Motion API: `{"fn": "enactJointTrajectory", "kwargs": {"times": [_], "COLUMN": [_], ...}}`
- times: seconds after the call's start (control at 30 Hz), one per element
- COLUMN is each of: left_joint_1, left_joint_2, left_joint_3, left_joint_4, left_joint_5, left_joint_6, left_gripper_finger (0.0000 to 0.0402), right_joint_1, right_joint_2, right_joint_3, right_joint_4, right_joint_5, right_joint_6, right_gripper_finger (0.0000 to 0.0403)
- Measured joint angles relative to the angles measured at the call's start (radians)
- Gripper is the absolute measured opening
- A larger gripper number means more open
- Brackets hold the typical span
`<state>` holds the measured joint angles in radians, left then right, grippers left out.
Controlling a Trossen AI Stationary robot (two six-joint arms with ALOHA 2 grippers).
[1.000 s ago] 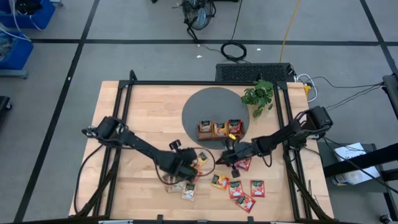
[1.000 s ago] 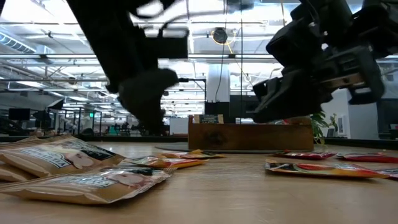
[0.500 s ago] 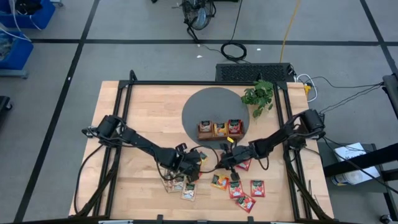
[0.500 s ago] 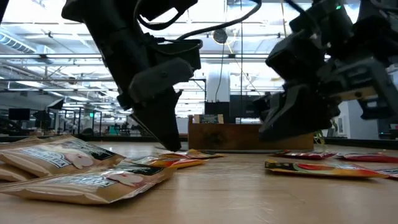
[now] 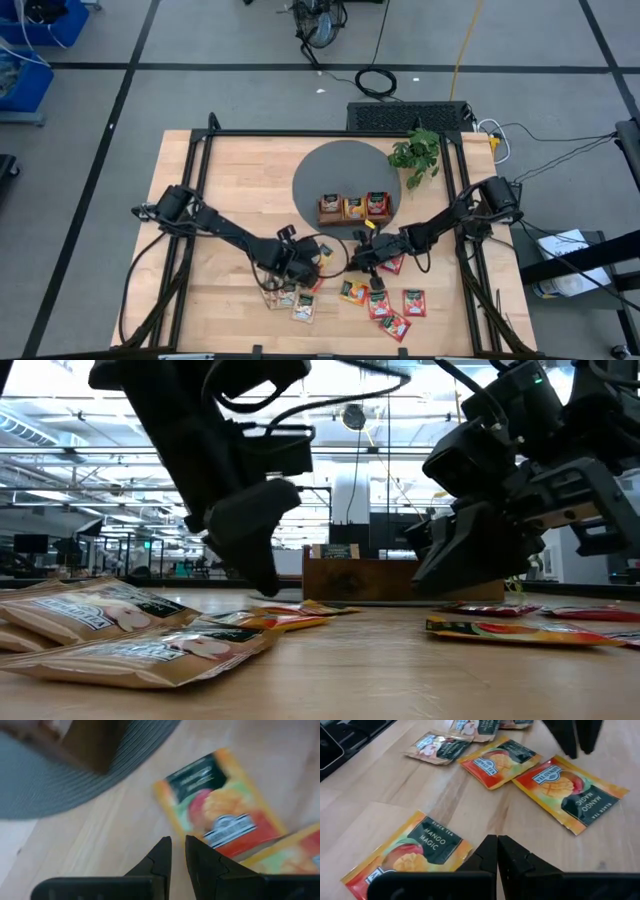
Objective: Pick & Place Tea
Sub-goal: Put the yellow tea bag into the middle section of the wooden organizer
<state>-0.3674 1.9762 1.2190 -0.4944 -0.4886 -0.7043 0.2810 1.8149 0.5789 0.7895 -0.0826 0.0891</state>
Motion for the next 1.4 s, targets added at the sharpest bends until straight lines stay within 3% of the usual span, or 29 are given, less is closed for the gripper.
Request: {"fn": "enactJointTrajectory", "kwargs": {"times": [0.63,0.83,1.23,1.4], "left_joint_1": [-0.004,-0.003,0.014,0.012], "left_joint_2": [0.013,0.013,0.089,0.090], "left_joint_3": [0.001,0.001,0.005,0.004], "left_joint_4": [0.131,0.157,0.289,0.305], "left_joint_5": [0.149,0.151,0.175,0.191], "left_joint_6": [0.048,0.056,0.121,0.120], "left_gripper_finger": [0.0060,0.0060,0.0060,0.0060], "right_joint_1": [0.000,-0.018,-0.045,-0.045], "right_joint_2": [0.000,0.000,-0.001,-0.001], "right_joint_3": [0.000,0.000,-0.001,-0.001], "right_joint_4": [0.030,-0.012,-0.022,-0.024], "right_joint_5": [0.010,0.110,0.112,0.166], "right_joint_6": [0.001,0.162,0.187,0.188], "right_gripper_finger": [0.0000,0.0000,0.0025,0.0035]}}
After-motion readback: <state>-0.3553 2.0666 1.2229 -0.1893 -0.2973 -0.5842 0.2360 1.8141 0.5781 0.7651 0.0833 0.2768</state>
